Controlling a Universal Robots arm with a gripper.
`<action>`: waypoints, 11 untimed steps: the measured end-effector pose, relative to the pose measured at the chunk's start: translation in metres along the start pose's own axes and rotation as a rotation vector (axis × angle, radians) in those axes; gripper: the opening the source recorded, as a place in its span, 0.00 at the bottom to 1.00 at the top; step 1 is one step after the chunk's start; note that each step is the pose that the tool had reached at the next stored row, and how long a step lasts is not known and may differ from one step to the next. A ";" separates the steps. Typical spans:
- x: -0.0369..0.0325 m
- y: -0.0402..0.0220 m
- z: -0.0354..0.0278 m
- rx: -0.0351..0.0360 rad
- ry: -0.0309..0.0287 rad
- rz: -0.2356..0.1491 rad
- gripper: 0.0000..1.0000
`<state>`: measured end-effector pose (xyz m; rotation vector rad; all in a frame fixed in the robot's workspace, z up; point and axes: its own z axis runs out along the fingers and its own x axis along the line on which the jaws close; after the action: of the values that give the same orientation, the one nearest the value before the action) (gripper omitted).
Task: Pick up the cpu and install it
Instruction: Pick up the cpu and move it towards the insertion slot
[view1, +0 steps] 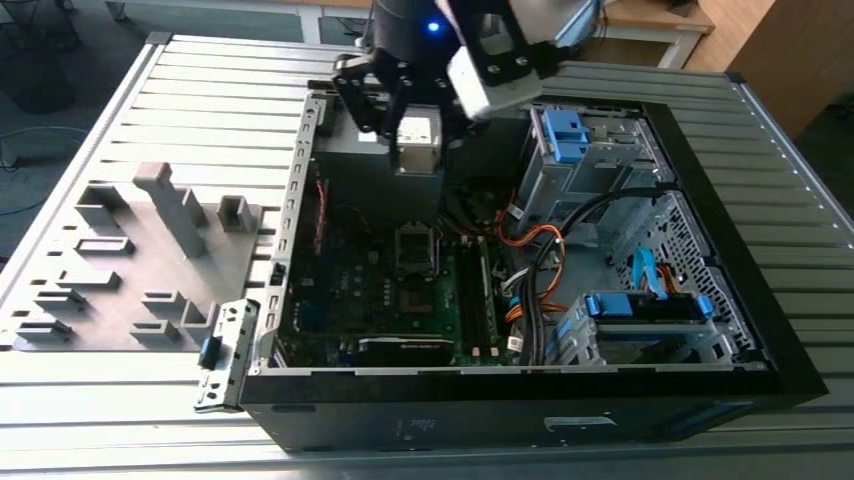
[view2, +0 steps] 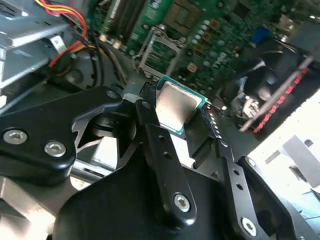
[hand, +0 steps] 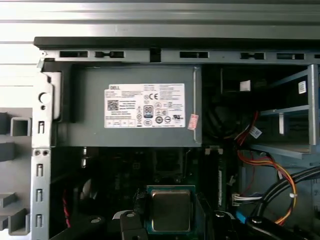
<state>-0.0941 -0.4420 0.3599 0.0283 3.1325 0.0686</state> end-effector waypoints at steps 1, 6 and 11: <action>-0.0042 0.0001 0.0000 0.0000 0.0000 0.000 0.47; -0.0243 0.0004 0.0002 0.0000 0.0001 0.000 0.47; -0.0422 0.0007 0.0004 -0.0001 0.0002 0.000 0.47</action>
<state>-0.0518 -0.4420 0.3598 0.0281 3.1327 0.0688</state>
